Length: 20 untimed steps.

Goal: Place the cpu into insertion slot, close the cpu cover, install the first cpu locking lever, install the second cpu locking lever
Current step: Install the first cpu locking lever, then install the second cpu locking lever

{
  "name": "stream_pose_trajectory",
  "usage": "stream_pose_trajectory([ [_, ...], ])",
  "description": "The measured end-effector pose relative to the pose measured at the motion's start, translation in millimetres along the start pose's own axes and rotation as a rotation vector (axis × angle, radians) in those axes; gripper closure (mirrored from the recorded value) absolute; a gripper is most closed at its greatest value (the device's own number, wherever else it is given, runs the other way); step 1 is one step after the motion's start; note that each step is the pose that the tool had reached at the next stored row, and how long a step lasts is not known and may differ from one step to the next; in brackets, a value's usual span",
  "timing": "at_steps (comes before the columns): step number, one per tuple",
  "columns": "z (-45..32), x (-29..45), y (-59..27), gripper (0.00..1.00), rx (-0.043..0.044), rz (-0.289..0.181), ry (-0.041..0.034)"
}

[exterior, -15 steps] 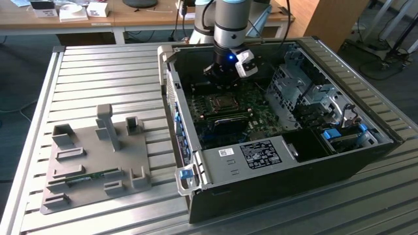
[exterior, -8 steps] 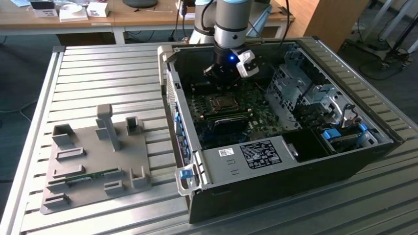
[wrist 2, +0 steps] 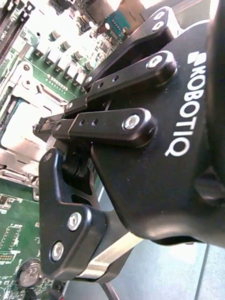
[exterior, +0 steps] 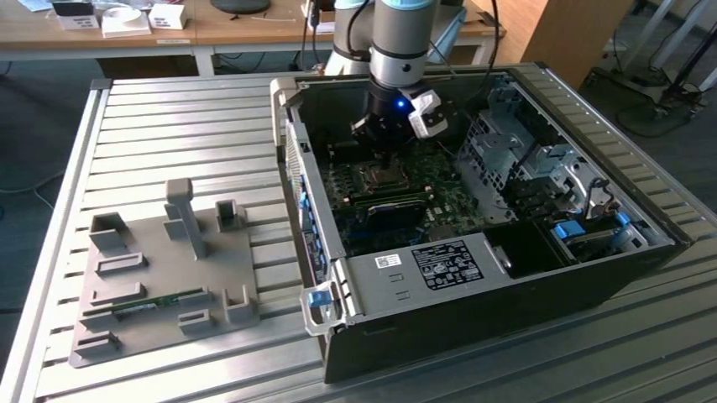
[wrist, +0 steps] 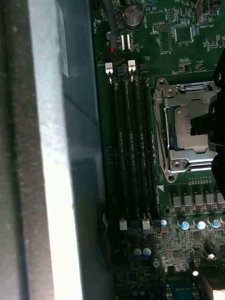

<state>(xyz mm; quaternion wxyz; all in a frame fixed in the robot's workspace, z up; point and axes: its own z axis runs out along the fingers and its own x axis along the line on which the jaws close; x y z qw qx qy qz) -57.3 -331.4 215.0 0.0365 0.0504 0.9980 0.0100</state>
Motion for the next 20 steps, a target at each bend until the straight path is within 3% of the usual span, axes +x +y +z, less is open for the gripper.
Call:
stream_pose_trajectory([
  [4, 0.3, -3.8, 0.3, 0.89, 0.0003, 0.000, 0.0025],
  [20, -5.7, -4.6, 0.5, 0.89, 0.0005, 0.000, 0.0036],
])
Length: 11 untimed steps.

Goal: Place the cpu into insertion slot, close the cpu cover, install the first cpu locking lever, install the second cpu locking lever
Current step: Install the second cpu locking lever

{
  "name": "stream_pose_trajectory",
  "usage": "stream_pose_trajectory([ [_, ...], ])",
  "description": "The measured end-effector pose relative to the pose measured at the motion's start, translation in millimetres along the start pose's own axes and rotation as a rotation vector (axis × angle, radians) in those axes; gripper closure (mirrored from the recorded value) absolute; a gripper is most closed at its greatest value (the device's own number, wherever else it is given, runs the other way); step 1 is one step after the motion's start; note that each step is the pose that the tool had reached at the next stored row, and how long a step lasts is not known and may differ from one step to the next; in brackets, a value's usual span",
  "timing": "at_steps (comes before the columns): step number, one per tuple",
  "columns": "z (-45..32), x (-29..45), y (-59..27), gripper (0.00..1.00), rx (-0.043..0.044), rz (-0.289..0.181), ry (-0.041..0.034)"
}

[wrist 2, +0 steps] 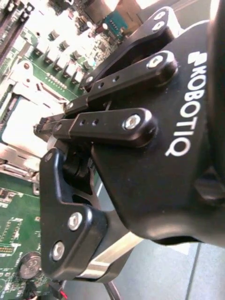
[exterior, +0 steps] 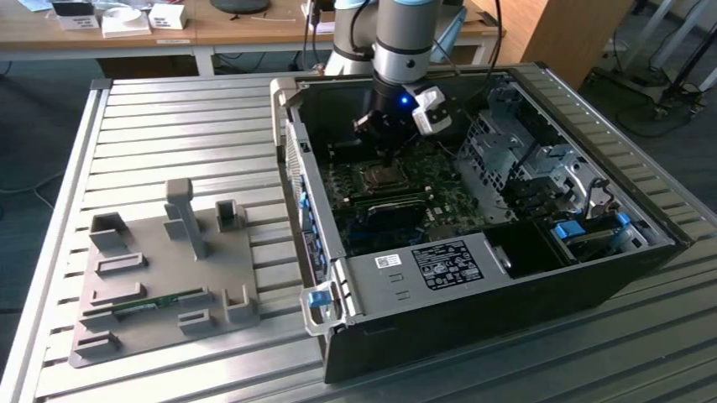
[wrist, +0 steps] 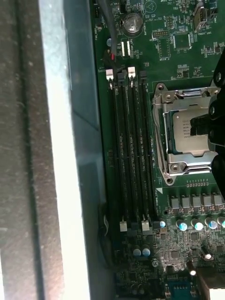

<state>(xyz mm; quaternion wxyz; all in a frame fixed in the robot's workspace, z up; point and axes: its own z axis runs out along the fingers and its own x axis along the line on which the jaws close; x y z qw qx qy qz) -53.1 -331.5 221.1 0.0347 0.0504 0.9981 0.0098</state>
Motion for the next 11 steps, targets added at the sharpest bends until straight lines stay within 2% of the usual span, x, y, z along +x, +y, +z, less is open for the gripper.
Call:
stream_pose_trajectory([
  [11, -6.0, -0.4, 0.1, 0.89, 0.0000, 0.000, -0.0001],
])
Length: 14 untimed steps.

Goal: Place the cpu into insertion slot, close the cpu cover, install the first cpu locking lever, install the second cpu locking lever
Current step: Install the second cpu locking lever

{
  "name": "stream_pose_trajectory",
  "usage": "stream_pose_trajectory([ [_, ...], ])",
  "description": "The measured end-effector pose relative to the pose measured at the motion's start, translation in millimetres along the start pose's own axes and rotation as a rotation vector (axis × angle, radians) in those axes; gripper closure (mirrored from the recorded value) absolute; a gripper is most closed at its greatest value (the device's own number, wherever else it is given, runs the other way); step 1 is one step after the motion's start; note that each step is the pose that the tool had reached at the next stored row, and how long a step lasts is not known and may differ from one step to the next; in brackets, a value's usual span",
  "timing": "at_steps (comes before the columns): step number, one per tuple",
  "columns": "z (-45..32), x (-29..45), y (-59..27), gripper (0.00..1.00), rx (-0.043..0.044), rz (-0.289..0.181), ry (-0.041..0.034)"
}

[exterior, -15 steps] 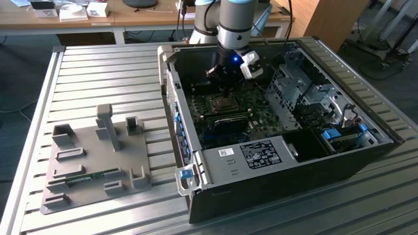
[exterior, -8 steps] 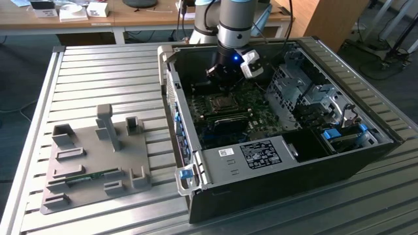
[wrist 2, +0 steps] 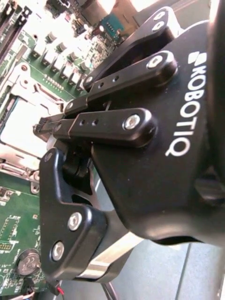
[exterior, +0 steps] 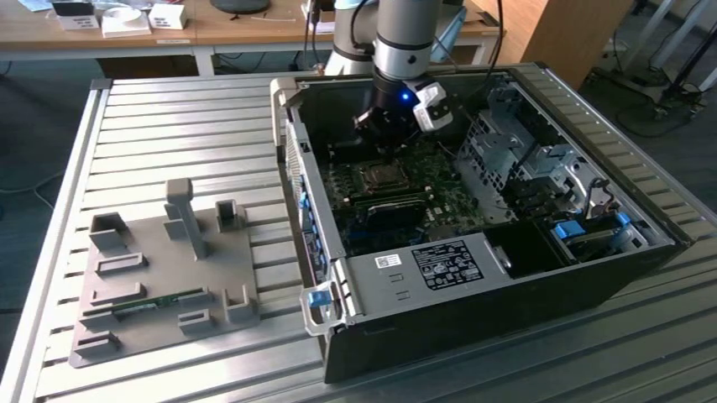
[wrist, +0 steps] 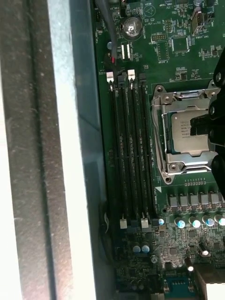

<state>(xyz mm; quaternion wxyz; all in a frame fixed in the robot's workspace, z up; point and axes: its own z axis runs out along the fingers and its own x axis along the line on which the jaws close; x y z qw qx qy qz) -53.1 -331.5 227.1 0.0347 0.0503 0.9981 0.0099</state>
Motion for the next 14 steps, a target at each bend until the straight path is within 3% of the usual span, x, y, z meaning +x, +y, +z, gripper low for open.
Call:
stream_pose_trajectory([
  [14, -3.5, -0.3, 0.1, 0.89, 0.0000, 0.000, 0.0000],
])
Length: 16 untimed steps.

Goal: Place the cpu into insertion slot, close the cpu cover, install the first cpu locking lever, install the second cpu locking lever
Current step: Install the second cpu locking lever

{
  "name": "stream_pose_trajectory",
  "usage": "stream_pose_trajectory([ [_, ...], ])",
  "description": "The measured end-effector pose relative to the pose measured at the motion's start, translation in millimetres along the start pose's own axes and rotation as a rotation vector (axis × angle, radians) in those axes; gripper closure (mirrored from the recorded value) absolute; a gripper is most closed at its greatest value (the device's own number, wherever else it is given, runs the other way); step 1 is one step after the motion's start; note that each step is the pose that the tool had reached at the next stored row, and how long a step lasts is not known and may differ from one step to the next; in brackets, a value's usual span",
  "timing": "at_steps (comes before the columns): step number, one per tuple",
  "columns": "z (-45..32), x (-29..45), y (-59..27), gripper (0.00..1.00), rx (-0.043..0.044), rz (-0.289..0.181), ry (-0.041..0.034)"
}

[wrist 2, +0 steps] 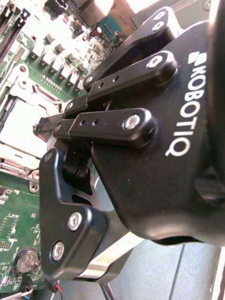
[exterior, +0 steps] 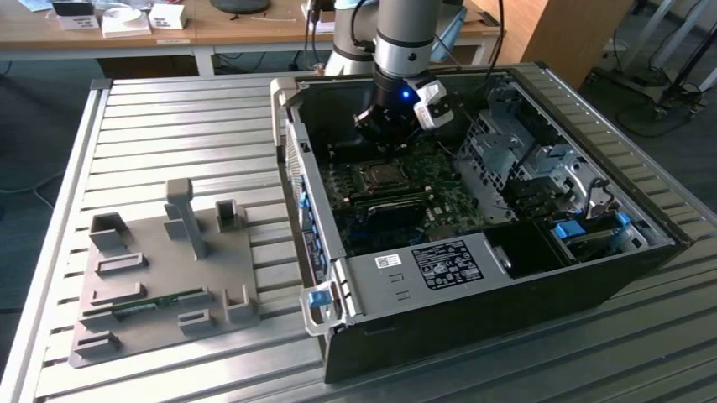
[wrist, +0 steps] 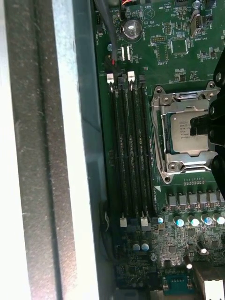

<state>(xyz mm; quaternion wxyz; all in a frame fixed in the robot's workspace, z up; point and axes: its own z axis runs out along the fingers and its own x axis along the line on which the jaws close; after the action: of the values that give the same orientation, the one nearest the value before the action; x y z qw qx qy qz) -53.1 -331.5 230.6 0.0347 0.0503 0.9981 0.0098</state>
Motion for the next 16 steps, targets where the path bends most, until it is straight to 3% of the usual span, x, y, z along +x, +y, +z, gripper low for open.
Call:
stream_pose_trajectory([
  [2, -0.2, -0.1, -0.8, 0.89, -0.0012, 0.000, 0.0004],
  [9, -0.2, -0.9, -9.0, 0.89, -0.0198, 0.001, 0.0020],
  [16, -0.2, -1.3, -12.5, 0.89, -0.0212, 0.001, 0.0021],
])
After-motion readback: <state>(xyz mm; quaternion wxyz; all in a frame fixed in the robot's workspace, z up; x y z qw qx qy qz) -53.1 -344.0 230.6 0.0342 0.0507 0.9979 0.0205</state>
